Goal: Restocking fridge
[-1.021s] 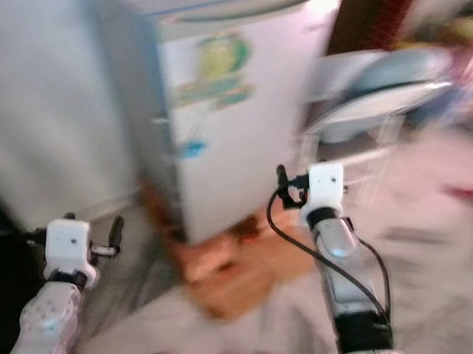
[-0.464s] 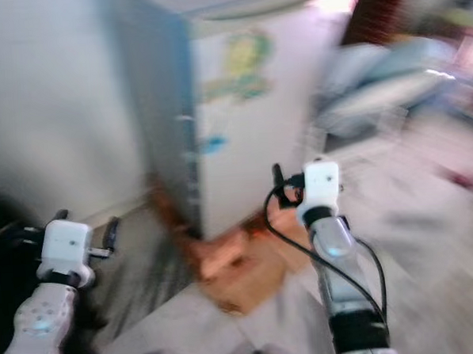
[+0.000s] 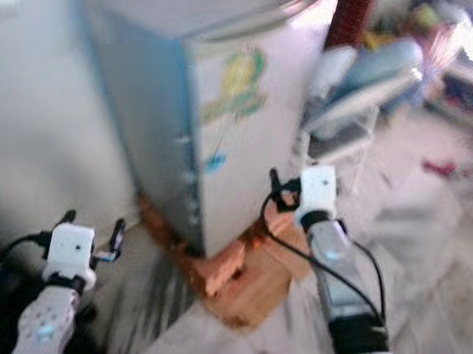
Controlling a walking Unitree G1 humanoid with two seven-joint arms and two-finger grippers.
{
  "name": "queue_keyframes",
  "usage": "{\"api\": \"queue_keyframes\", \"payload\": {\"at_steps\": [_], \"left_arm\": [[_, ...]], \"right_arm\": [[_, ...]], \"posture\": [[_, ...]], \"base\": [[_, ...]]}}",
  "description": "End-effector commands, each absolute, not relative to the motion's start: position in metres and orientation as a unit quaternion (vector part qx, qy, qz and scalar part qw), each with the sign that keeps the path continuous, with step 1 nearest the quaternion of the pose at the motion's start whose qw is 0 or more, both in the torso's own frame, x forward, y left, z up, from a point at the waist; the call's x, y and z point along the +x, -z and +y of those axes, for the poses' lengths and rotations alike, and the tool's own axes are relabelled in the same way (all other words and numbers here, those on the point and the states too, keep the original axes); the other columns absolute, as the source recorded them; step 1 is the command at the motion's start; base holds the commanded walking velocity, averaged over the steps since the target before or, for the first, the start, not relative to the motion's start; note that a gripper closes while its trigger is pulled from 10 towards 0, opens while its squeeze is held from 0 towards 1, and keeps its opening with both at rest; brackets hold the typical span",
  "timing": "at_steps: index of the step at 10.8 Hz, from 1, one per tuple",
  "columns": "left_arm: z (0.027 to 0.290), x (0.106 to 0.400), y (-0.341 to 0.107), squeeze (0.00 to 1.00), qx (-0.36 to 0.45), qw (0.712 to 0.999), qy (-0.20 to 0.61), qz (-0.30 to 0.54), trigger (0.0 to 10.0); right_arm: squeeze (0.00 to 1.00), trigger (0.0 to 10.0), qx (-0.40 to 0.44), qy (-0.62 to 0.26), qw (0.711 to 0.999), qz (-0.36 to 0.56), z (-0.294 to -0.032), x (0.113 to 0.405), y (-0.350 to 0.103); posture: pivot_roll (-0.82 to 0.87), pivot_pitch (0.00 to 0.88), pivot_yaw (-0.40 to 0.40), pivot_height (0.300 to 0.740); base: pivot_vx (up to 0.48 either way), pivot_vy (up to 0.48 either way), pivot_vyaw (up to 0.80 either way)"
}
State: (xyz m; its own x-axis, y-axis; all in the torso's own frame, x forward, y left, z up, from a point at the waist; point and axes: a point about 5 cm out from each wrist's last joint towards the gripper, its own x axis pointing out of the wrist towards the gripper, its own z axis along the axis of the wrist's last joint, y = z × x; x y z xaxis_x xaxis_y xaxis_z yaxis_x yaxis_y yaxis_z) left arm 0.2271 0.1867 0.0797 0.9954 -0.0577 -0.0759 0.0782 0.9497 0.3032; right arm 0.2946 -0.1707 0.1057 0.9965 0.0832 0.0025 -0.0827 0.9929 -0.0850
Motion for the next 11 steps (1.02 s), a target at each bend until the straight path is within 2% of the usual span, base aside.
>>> {"api": "queue_keyframes", "payload": {"at_steps": [1,2,4,7,9,11], "left_arm": [[0.179,0.229,-0.083,0.0,0.147,0.988,0.045,0.022,10.0],[0.179,0.228,-0.082,0.0,0.142,0.988,0.044,0.028,10.0],[0.178,0.228,-0.081,0.0,0.119,0.991,0.055,0.034,10.0],[0.176,0.227,-0.082,0.0,0.109,0.992,0.057,0.029,10.0],[0.176,0.228,-0.084,0.0,0.117,0.991,0.057,0.023,10.0],[0.177,0.228,-0.085,0.0,0.115,0.991,0.06,0.02,10.0]], "right_arm": [[0.0,10.0,-0.048,-0.022,0.999,0.0,-0.183,0.294,-0.106],[0.0,10.0,-0.048,-0.022,0.999,0.001,-0.183,0.293,-0.106],[0.0,10.0,-0.048,-0.023,0.999,0.0,-0.181,0.294,-0.106],[0.0,10.0,-0.048,-0.023,0.999,-0.001,-0.182,0.293,-0.106],[0.0,10.0,-0.05,-0.025,0.998,0.0,-0.181,0.292,-0.106],[0.0,10.0,-0.009,0.032,0.998,0.05,-0.188,0.282,-0.095]], "posture": [[0.14,0.036,-0.052,0.74],[0.14,0.039,-0.052,0.74],[0.14,0.042,-0.053,0.74],[0.14,0.044,-0.053,0.74],[0.14,0.044,-0.053,0.74],[0.14,0.044,-0.054,0.74]], "base": [[0.0,0.0,-0.64],[0.0,0.0,-0.8],[0.0,0.427,-0.8],[0.0,0.419,0.0],[0.0,0.0,0.0],[0.0,0.0,0.0]]}}
